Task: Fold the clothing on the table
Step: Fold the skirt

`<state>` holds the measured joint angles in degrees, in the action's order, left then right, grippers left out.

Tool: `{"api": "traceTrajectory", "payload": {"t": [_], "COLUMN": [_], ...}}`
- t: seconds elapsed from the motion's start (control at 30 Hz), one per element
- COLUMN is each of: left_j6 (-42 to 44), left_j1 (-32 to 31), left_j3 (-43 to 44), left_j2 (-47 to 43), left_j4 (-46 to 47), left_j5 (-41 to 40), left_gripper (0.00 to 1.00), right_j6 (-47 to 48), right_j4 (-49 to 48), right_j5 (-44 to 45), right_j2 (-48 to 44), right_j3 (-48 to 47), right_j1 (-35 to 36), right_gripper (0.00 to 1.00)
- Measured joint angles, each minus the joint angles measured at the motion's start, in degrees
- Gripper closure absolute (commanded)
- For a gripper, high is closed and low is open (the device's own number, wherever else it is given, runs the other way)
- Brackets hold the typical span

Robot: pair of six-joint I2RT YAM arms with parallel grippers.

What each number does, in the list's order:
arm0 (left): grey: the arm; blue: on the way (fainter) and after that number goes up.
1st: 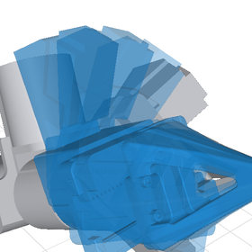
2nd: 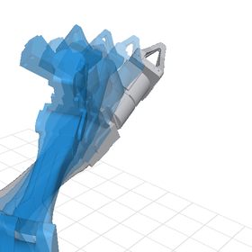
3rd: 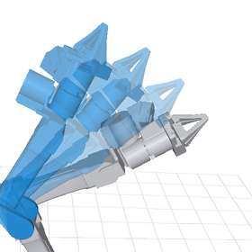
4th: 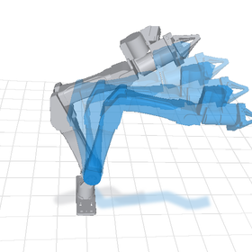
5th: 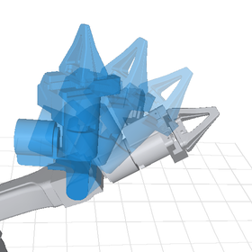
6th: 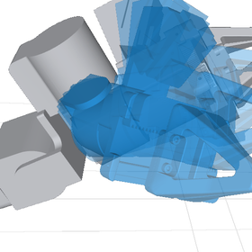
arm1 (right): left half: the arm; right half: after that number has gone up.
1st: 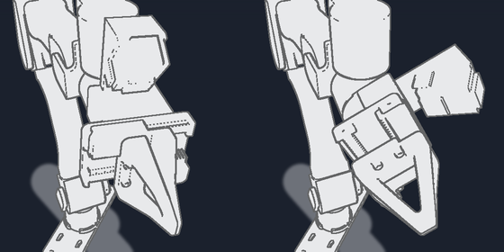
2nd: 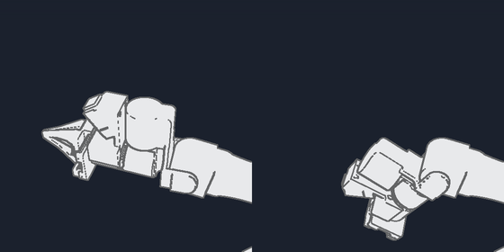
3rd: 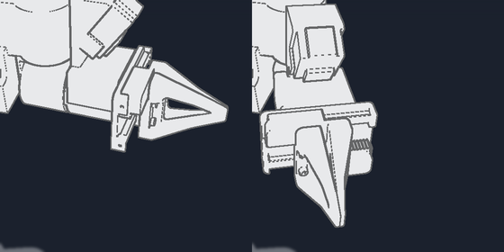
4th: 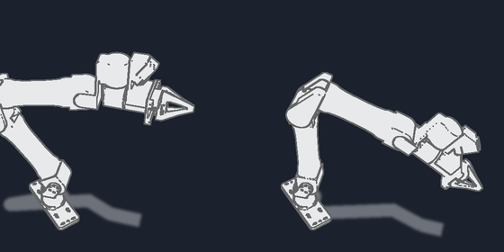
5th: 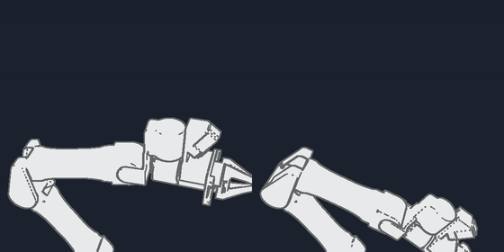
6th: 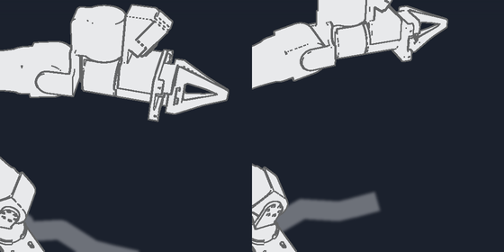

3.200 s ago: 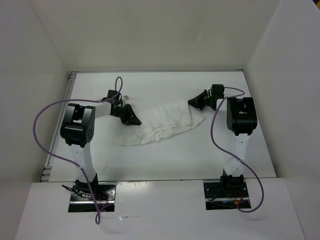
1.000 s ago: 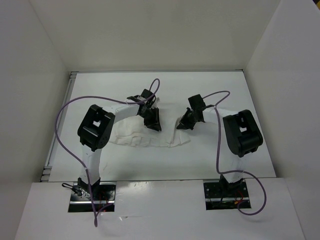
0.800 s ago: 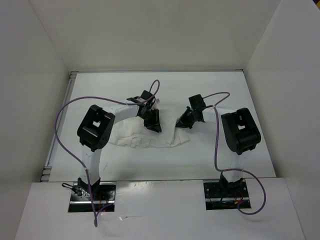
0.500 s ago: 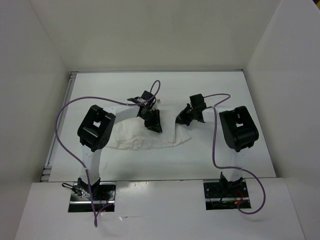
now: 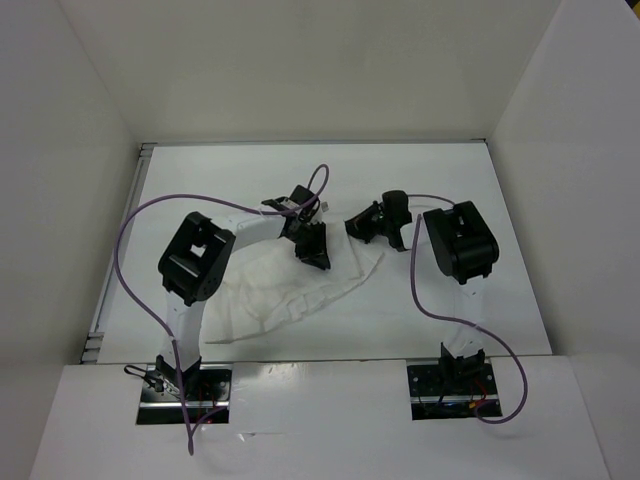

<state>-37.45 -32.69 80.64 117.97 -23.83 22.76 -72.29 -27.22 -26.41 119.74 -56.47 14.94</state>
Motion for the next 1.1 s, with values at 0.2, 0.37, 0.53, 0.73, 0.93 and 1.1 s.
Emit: {"api": "traceTrajectory", "payload": {"t": [0.2, 0.37, 0.53, 0.73, 0.93, 1.1], "left_j6": [-0.8, -2.0, -2.5, -3.2, -3.3, -3.3], "left_j1": [-0.8, -1.6, -2.8, -2.9, 0.3, 1.8], "left_j3": [0.0, 0.0, 0.8, 2.8, 3.0, 2.2], "left_j2": [0.0, 0.0, 0.0, -1.3, -10.2, -20.3], "left_j4": [0.1, 0.2, -0.5, -2.5, -3.5, -3.6], "left_j5": [-0.6, -0.7, -1.4, -3.8, -5.8, -8.2], "left_gripper": [0.74, 0.74, 0.71, 0.51, 0.44, 0.44], "right_j6": [-3.1, -6.0, -5.3, 10.7, 23.7, 28.6], "right_j4": [-10.6, -14.5, -15.4, 7.5, 24.7, 32.9], "right_j5": [-2.9, -4.1, -4.1, 2.7, 8.2, 7.1], "right_j2": [4.3, 5.2, 4.6, -9.7, -27.3, -29.4], "right_j3": [-0.9, -0.9, 0.1, -2.8, -11.1, -10.8], "right_j1": [-0.2, -0.4, -2.4, -4.0, 1.1, 3.0], "right_gripper": [0.99, 0.98, 0.96, 0.87, 0.79, 0.78]}}
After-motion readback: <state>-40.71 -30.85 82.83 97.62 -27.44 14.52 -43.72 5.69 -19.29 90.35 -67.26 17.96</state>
